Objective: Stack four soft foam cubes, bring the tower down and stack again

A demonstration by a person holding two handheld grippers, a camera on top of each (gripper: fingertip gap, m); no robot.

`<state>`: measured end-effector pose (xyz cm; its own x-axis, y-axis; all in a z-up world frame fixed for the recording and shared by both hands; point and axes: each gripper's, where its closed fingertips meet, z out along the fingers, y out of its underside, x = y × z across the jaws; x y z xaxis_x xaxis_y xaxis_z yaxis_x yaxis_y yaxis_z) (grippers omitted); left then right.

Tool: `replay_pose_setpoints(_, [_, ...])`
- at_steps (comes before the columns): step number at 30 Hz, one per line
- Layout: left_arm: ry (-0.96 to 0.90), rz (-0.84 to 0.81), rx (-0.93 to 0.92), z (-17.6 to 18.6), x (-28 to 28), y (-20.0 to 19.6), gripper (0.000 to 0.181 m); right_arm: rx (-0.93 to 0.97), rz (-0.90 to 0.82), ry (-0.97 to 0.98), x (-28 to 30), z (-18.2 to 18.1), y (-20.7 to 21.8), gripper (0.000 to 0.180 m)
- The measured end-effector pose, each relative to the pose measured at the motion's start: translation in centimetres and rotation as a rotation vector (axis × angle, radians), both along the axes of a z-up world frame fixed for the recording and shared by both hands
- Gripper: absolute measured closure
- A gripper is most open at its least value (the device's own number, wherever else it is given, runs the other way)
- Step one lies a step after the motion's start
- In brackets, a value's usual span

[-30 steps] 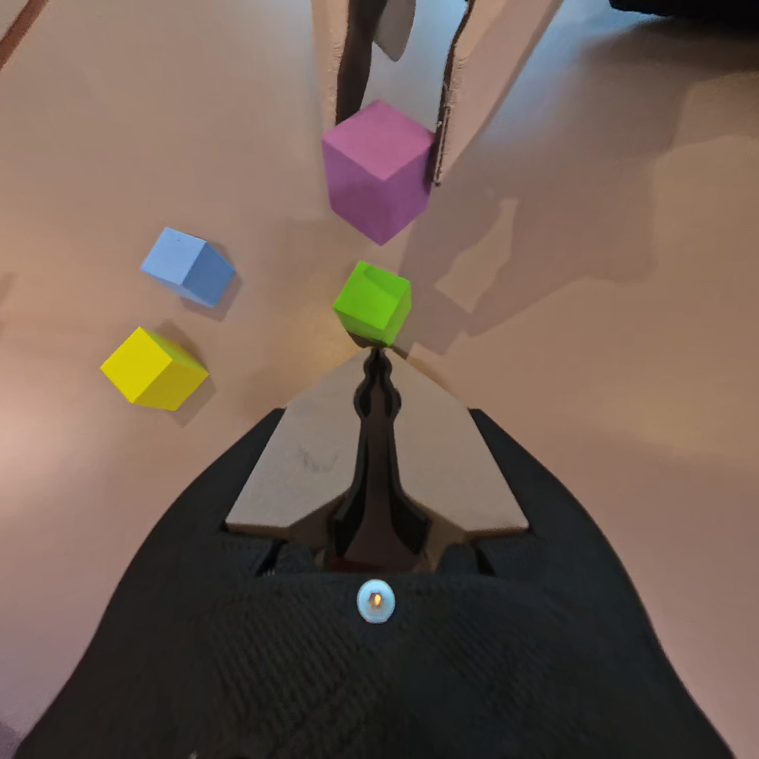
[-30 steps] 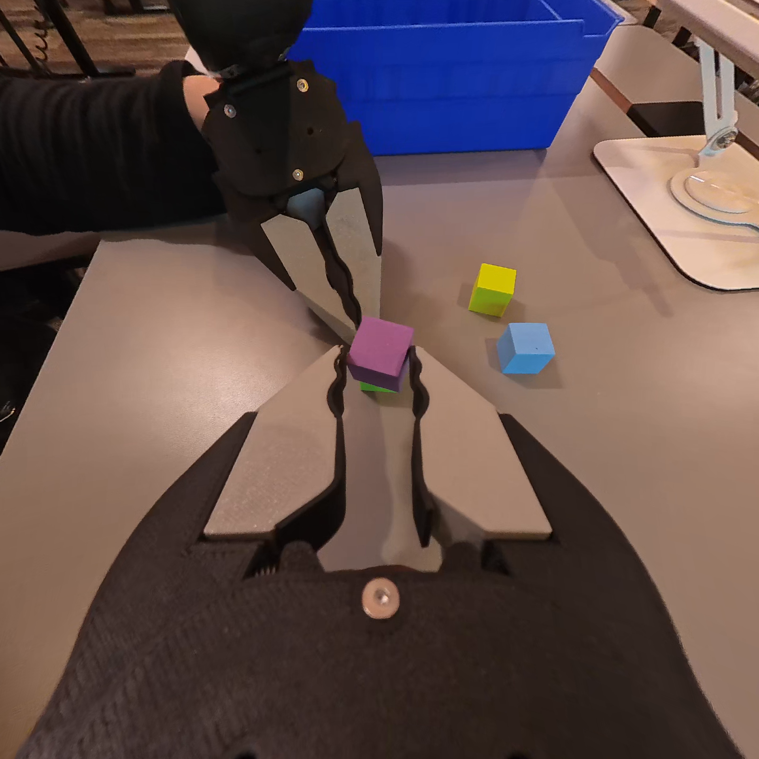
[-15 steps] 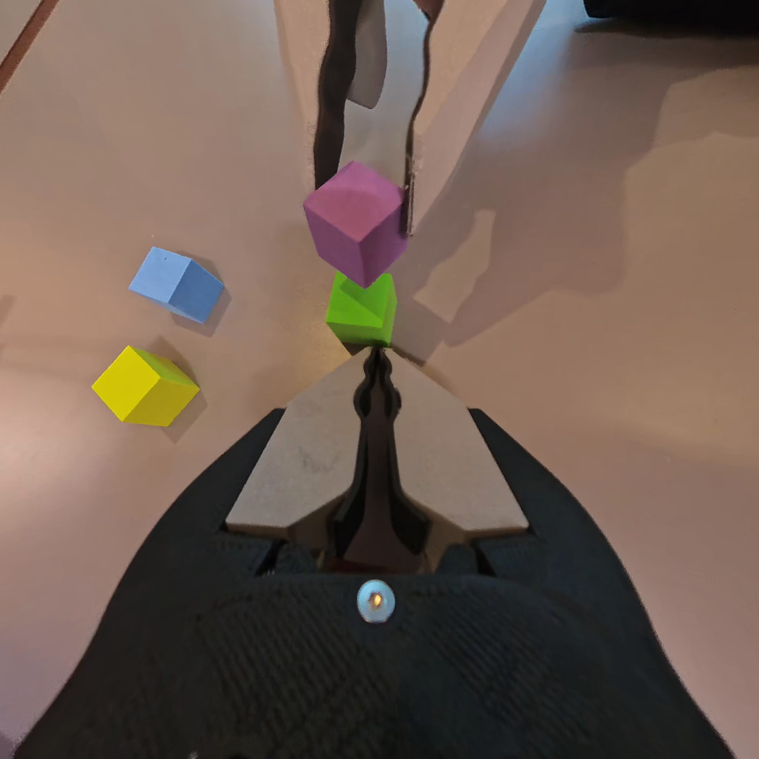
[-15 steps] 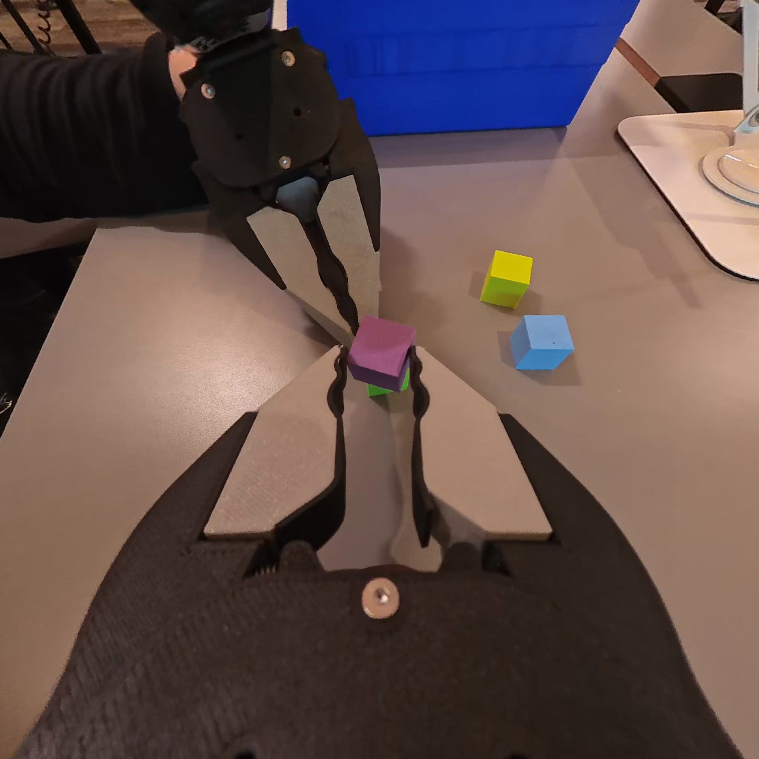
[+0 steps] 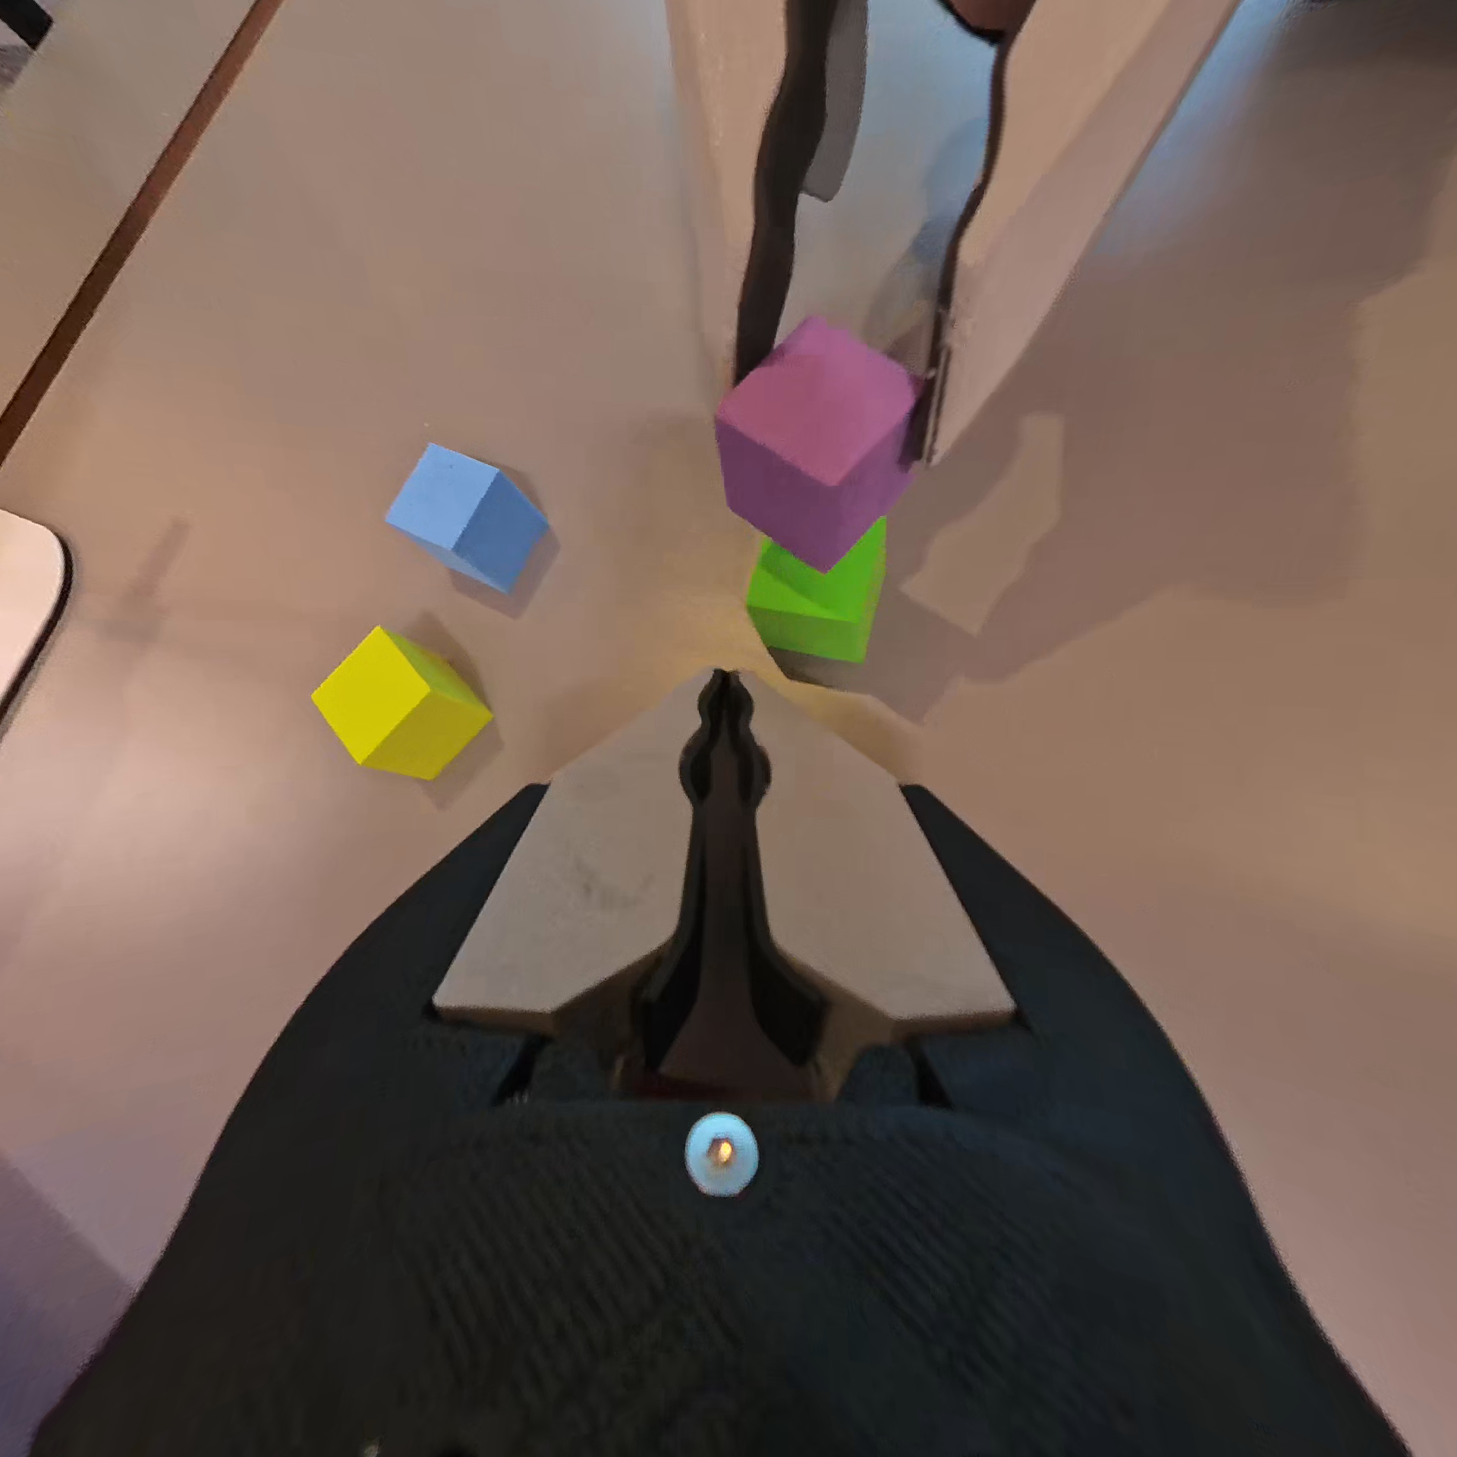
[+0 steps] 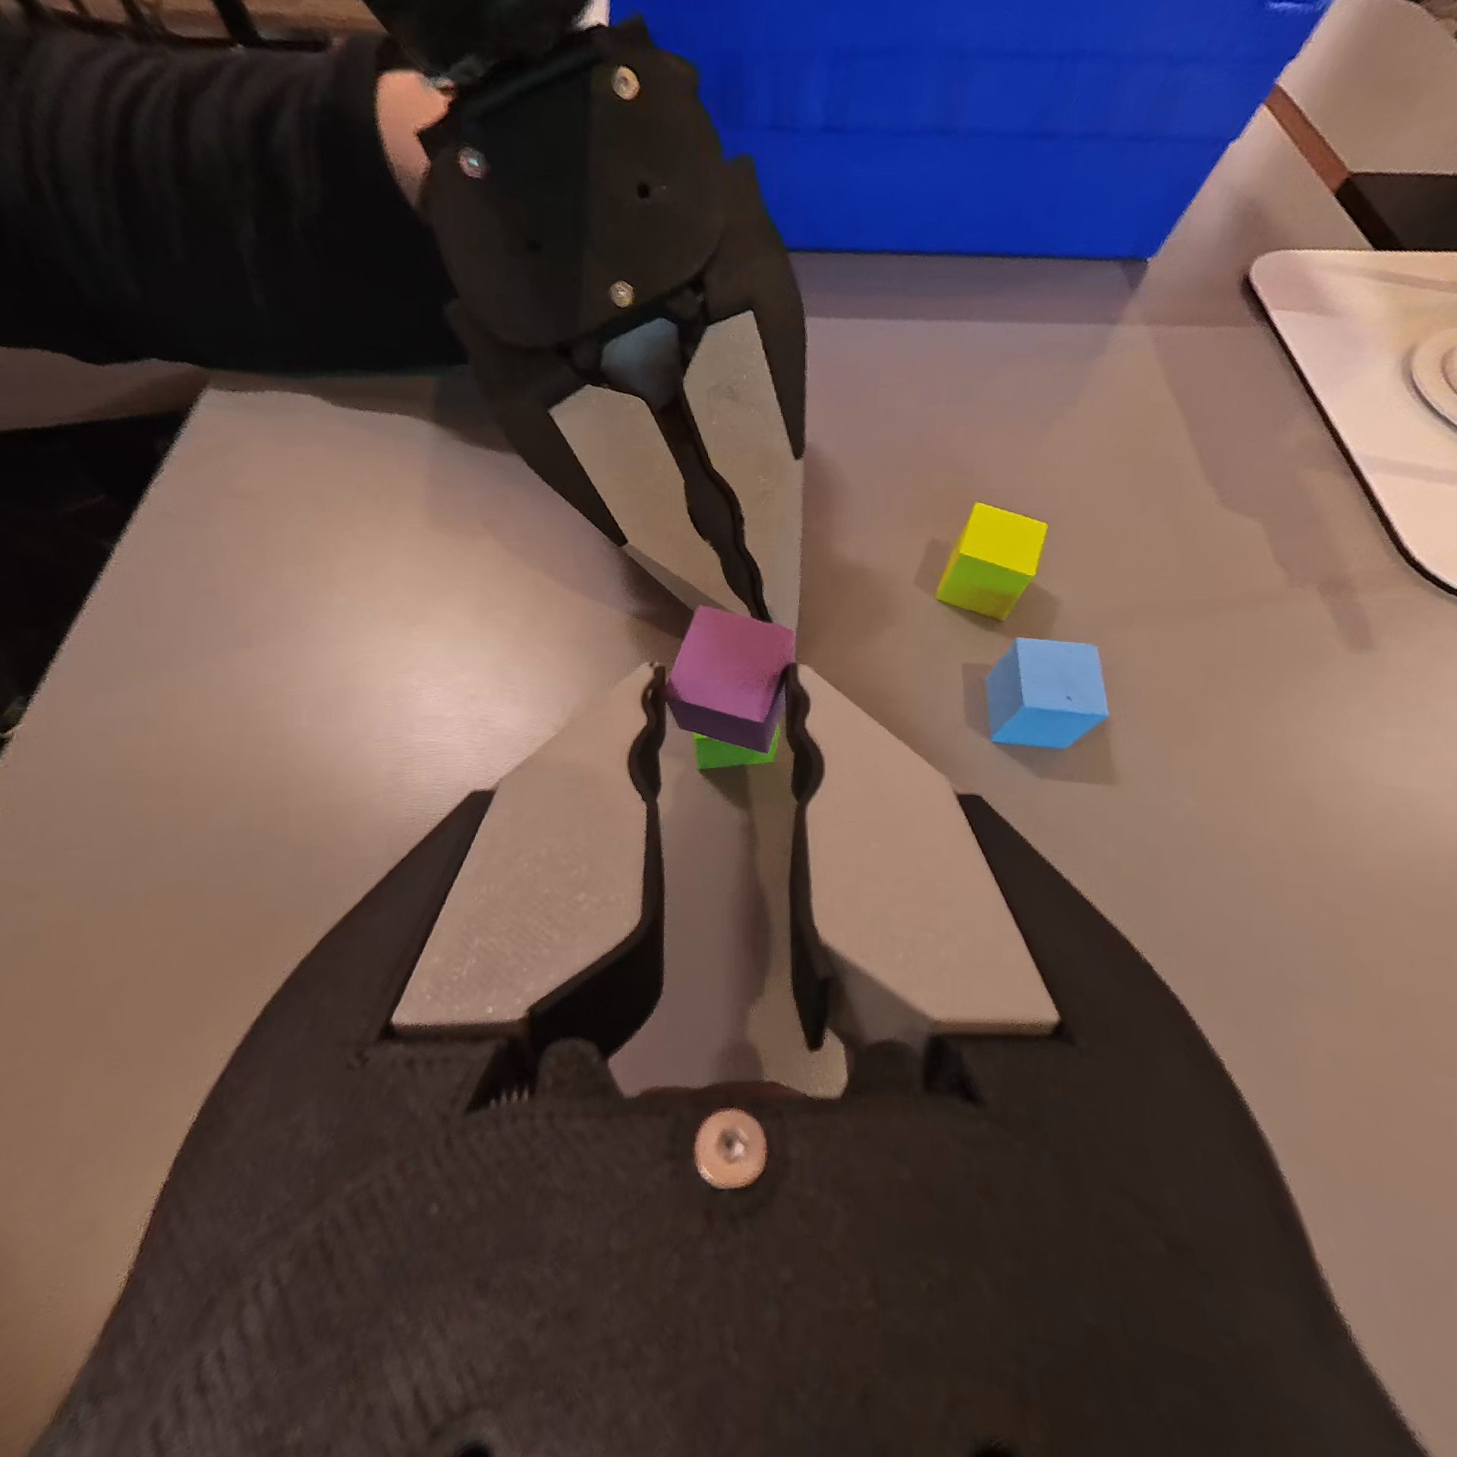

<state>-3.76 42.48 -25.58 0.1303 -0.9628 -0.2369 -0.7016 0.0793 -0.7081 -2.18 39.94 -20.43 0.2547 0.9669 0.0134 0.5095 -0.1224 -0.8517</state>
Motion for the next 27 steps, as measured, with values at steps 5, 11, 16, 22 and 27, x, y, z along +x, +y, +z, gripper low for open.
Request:
replay_pose_setpoints(5, [0.007, 0.006, 0.048, 0.0, 0.5, 0.0, 0.181, 0.001, -0.026, -0.016, 0.1, -0.3, 0.2, 0.152])
replay_pose_setpoints(11, [0.011, 0.014, 0.072, 0.0, 0.8, 0.1, 0.181, -0.001, -0.064, 0.001, 0.0, 0.3, 0.5, 0.152])
replay_pose_setpoints(16, [0.013, 0.029, 0.083, 0.0, 1.0, 0.3, 0.181, -0.015, -0.091, -0.010, -0.1, 0.2, 0.4, 0.152])
replay_pose_setpoints(22, [0.016, 0.040, 0.096, 0.0, 1.2, 0.4, 0.181, -0.016, -0.152, -0.058, 0.0, -0.4, 0.6, 0.152])
replay_pose_setpoints(27, [0.014, 0.042, 0.089, 0.0, 1.3, 0.3, 0.181, -0.008, -0.207, -0.104, 0.4, -0.6, 1.0, 0.152])
